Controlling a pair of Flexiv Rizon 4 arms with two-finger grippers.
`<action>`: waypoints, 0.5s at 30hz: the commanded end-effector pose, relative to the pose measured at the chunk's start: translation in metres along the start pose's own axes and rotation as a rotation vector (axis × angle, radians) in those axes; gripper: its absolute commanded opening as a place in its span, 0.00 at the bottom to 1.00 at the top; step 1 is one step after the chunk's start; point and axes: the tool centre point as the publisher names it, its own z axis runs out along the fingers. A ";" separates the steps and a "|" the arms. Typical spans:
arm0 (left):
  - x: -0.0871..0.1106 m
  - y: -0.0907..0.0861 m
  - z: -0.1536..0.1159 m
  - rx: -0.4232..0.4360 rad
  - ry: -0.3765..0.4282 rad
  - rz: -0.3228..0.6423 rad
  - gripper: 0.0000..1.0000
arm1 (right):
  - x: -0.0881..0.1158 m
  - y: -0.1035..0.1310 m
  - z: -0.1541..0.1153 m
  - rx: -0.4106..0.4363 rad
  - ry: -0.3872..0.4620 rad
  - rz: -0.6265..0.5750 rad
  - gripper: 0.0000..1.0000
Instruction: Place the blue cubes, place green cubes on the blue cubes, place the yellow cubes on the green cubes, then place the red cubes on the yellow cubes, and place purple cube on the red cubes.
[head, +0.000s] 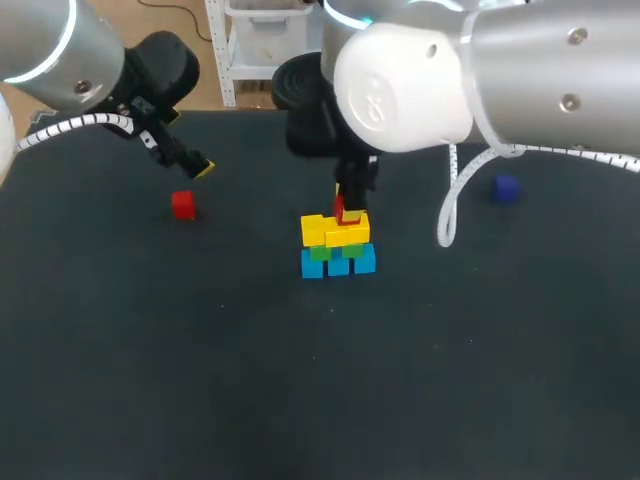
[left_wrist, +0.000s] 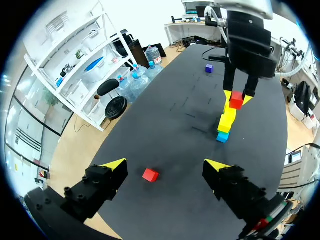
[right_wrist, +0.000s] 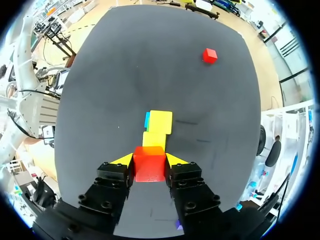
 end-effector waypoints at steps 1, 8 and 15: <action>0.000 0.002 0.001 0.004 -0.002 0.002 1.00 | 0.000 -0.002 0.002 -0.008 -0.001 -0.001 0.00; 0.000 0.002 0.001 0.004 -0.002 0.002 1.00 | 0.002 -0.002 0.005 -0.015 -0.002 0.002 0.00; 0.000 0.002 0.001 0.004 -0.002 0.002 1.00 | 0.000 -0.003 0.008 -0.022 -0.002 0.000 0.00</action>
